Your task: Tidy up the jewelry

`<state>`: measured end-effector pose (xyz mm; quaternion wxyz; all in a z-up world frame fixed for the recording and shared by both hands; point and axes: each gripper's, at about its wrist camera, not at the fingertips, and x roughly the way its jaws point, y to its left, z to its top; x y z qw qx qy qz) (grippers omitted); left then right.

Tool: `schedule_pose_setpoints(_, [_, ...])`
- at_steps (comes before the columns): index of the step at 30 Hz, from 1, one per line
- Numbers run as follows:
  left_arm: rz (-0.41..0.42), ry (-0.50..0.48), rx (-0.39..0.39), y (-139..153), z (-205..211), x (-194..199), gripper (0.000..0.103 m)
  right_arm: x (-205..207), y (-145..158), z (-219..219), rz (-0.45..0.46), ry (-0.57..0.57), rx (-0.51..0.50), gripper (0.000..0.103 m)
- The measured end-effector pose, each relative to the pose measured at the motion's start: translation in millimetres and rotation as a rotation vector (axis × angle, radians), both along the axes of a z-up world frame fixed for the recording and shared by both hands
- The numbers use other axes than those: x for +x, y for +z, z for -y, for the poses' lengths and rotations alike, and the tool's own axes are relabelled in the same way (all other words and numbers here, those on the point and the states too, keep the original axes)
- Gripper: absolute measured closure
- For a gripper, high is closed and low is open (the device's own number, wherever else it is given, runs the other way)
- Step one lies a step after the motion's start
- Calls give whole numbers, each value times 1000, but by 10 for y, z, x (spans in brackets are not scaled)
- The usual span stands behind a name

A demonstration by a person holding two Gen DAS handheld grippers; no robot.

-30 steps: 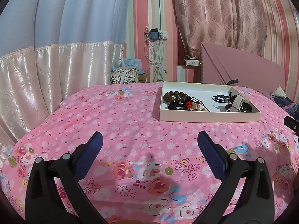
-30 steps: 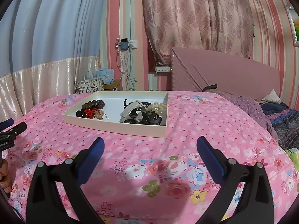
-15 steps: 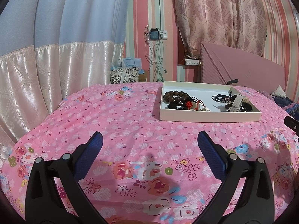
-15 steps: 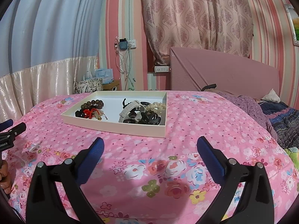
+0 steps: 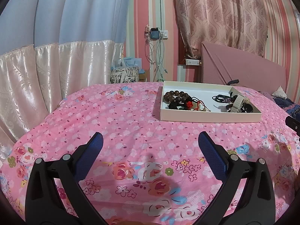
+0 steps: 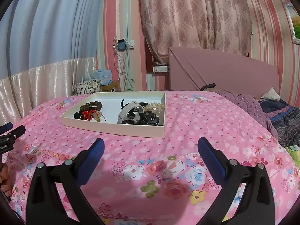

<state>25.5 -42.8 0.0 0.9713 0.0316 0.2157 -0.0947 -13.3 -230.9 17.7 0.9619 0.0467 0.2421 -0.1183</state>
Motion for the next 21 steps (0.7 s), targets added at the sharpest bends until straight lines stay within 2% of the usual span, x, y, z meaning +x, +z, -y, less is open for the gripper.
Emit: schedule_pose_setpoints(21, [6,-2,2,15,-10,-5,3,10,1,-1,-2,0,0,4])
